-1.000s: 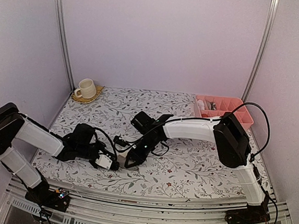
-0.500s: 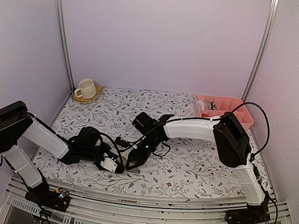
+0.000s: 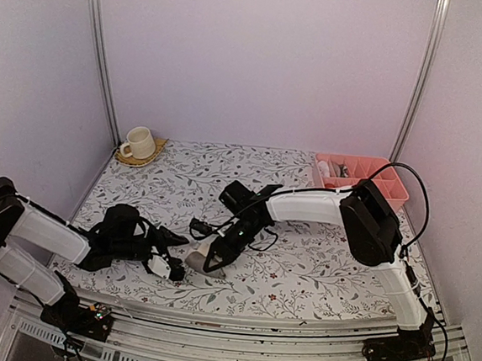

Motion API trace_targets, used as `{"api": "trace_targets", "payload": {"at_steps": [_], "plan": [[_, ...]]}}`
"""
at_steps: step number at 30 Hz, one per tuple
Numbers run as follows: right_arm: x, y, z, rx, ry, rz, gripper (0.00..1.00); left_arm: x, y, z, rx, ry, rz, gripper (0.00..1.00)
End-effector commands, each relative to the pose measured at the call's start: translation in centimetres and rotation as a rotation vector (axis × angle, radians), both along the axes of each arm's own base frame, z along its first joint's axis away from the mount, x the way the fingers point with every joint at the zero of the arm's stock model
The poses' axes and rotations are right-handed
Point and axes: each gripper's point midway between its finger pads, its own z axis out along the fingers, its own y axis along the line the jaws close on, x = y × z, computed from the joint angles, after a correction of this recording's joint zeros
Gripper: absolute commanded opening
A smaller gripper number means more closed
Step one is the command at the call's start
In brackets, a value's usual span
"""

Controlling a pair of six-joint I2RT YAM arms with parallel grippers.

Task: Roll the underwear
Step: Roll the underwear at the center of the board.

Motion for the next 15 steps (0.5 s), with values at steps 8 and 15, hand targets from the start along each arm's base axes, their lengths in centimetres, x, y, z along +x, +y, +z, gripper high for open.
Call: {"api": "trace_targets", "payload": {"at_steps": [8,15], "plan": [[0.3,-1.8,-5.1,-0.149,0.058,-0.064,0.07,-2.6,-1.5,-0.7,0.033,0.006,-0.151,0.63],[0.3,-2.0,-5.5,-0.154,0.063,-0.064,0.07,-2.7,-2.6,-1.8,0.066,-0.013,-0.156,0.63]]}}
